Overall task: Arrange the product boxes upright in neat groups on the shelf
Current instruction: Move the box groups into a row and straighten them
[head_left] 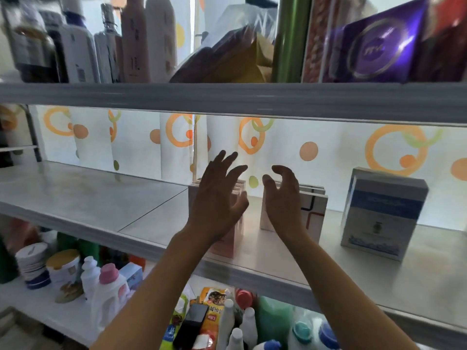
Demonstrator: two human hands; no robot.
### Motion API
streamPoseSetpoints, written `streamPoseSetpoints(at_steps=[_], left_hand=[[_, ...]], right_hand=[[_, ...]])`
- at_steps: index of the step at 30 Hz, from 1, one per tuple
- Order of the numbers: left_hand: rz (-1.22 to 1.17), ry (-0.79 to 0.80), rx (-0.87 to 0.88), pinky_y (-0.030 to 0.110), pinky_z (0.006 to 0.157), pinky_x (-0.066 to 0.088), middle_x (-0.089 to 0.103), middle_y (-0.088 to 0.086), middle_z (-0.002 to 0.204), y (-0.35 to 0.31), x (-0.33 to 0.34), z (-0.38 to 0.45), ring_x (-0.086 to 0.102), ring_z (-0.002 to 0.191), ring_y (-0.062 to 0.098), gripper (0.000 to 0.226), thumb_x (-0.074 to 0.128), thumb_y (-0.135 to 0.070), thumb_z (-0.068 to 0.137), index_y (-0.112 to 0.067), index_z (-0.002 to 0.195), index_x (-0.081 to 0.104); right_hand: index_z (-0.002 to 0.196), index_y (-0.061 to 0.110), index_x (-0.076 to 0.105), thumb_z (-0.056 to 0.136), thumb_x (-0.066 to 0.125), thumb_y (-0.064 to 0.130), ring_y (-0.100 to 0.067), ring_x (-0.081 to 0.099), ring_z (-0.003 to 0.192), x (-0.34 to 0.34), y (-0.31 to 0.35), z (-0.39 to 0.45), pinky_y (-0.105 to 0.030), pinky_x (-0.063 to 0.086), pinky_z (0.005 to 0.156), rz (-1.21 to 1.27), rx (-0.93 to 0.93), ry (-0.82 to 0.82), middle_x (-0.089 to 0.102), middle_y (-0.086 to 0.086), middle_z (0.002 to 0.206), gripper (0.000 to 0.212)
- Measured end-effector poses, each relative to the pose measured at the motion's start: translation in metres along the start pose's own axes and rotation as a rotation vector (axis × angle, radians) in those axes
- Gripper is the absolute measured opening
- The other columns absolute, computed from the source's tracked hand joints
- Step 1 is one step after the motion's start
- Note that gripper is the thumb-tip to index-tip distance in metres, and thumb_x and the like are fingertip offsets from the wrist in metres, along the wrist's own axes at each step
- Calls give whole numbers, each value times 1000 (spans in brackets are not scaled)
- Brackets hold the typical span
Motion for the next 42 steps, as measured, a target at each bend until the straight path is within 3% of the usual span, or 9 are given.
streamPoseSetpoints(at_steps=[6, 9, 15, 21, 24, 28, 33, 37, 42], left_hand=[[-26, 32, 123, 34, 110, 26, 41, 1, 149, -51, 40, 24, 28, 143, 20, 30, 69, -14, 83, -22, 111, 64], [-45, 163, 82, 36, 103, 41, 42, 3, 148, -61, 76, 34, 26, 144, 20, 43, 58, 9, 80, -16, 115, 61], [48, 434, -37, 32, 107, 36, 37, 8, 147, -59, 144, 46, 26, 139, 22, 62, 53, 6, 78, -9, 137, 42], [-14, 321, -148, 41, 112, 32, 43, 14, 143, -44, 172, 25, 31, 138, 30, 59, 54, 4, 79, -4, 136, 44], [-14, 232, -222, 43, 116, 27, 28, 14, 154, -34, 179, 9, 20, 145, 31, 58, 56, -5, 87, -6, 142, 39], [-54, 105, -257, 48, 114, 30, 31, 15, 154, -29, 183, -9, 30, 142, 33, 61, 60, -18, 91, -6, 145, 35], [-264, 167, -506, 48, 115, 28, 14, 5, 159, -12, 192, -33, 22, 144, 25, 69, 47, -36, 95, -23, 150, 7], [-395, 239, -729, 50, 100, 47, 35, 2, 143, 1, 205, -47, 42, 128, 28, 52, 38, -37, 90, -32, 139, 21], [-397, 403, -736, 45, 106, 43, 24, 0, 147, -2, 213, -61, 38, 130, 25, 63, 49, -20, 92, -22, 144, 14]], right_hand=[[134, 20, 47, 86, 58, 6, -19, 37, 136, -44, -24, 20, -34, 29, 113, -328, -73, 96, 47, 1, 144, 51], [140, 13, 42, 74, 54, -7, -22, 32, 138, -60, -38, 32, -34, 29, 113, -453, -113, 240, 44, -5, 147, 70], [150, 13, 25, 71, 71, 12, -24, 26, 142, -65, -79, 52, -32, 30, 109, -622, -31, 552, 34, -9, 151, 92], [141, 7, 35, 63, 85, 37, -29, 34, 134, -55, -88, 80, -40, 36, 108, -768, -68, 665, 41, -13, 141, 98], [144, 7, 31, 63, 87, 38, -28, 30, 137, -45, -88, 94, -42, 33, 110, -819, -67, 730, 39, -13, 145, 103], [154, 22, 17, 63, 88, 30, -21, 32, 140, -35, -95, 107, -30, 35, 109, -763, 29, 833, 31, -1, 156, 115], [147, 20, 34, 62, 89, 30, -21, 51, 117, -16, -106, 112, -29, 46, 92, -799, 22, 886, 50, -3, 138, 101], [131, 21, 47, 59, 87, 26, -22, 58, 100, -12, -111, 118, -33, 54, 82, -777, 6, 855, 55, -3, 119, 83], [115, 24, 52, 57, 88, 25, -17, 63, 84, -12, -113, 115, -29, 55, 68, -734, 14, 857, 57, 0, 105, 69]])
Point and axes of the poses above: each hand's wrist, its own z-axis towards the middle knuckle, its own x-axis out of the palm, y = z × x, the point moved 8 cm from there along z, towards the middle knuckle
